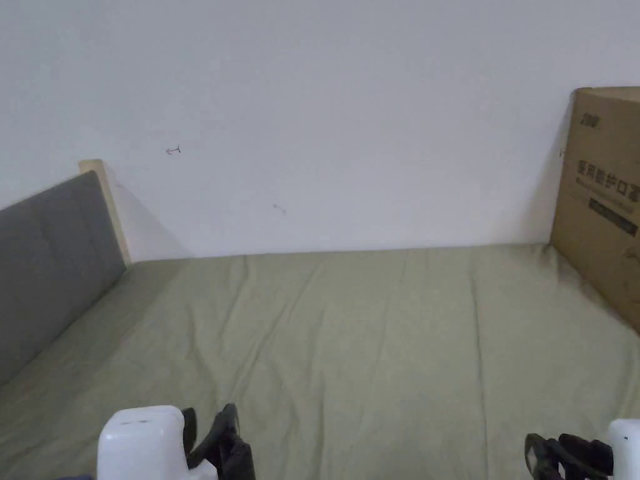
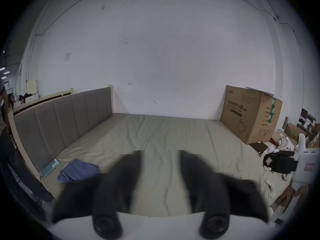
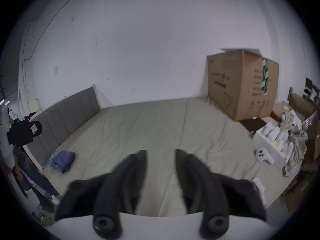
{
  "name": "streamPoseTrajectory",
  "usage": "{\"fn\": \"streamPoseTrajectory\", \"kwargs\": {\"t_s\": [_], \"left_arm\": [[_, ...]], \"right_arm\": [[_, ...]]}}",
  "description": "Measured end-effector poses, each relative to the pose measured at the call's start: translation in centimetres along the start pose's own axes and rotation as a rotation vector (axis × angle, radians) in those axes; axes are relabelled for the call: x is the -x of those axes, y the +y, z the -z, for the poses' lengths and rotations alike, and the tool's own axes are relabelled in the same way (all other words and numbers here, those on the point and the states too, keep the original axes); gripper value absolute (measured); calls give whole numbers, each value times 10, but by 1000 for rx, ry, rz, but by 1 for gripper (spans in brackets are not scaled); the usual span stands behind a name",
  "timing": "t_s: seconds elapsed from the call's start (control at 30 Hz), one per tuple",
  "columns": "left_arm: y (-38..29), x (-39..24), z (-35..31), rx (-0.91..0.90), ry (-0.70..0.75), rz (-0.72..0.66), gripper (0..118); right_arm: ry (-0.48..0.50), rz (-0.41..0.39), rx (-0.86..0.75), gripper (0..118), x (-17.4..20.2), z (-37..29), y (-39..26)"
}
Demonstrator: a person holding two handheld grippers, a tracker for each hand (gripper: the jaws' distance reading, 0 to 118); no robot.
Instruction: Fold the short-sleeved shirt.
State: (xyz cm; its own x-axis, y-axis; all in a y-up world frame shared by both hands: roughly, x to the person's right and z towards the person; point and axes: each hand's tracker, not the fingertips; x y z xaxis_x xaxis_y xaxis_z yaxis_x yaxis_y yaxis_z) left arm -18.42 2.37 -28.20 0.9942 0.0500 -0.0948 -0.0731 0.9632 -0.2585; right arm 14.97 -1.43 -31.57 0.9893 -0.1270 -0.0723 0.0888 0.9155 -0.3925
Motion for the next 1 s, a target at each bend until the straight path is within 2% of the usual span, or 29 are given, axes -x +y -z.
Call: {"fn": "streamPoseTrajectory", "kwargs": {"t_s": [0.03,0.07,0.1,0.13,0.23,0.37,0.43,0.53,0.63,0.73,1.0], "left_arm": [[1,0,-1,-6,-8,12,81],[2,-2,-3,-9,-20,22,100],[3,-3,-6,-21,-33,31,110],[3,-4,-9,-39,-42,32,113],[9,-8,-10,-52,-53,35,113],[15,-13,-8,1,-53,18,112],[17,-17,-8,30,-51,37,112],[19,-25,-10,50,29,61,112],[20,-30,-18,-30,52,47,112],[25,-36,-21,-28,82,54,112],[27,-36,-15,72,96,55,112]], "right_arm": [[-10,-7,-12,61,1,-2,2],[-23,-12,-18,81,1,-4,4],[-31,-4,-32,92,1,-6,5],[-37,6,-48,94,0,-8,6],[-52,34,-90,97,0,-15,10],[-135,-42,-139,109,9,-20,16],[-164,-66,-171,109,14,-22,18],[-157,-74,-193,109,19,-26,22],[-171,-97,-195,109,22,-26,26],[-176,-109,-195,109,24,-27,27],[-157,-153,-190,109,31,-30,26]]}}
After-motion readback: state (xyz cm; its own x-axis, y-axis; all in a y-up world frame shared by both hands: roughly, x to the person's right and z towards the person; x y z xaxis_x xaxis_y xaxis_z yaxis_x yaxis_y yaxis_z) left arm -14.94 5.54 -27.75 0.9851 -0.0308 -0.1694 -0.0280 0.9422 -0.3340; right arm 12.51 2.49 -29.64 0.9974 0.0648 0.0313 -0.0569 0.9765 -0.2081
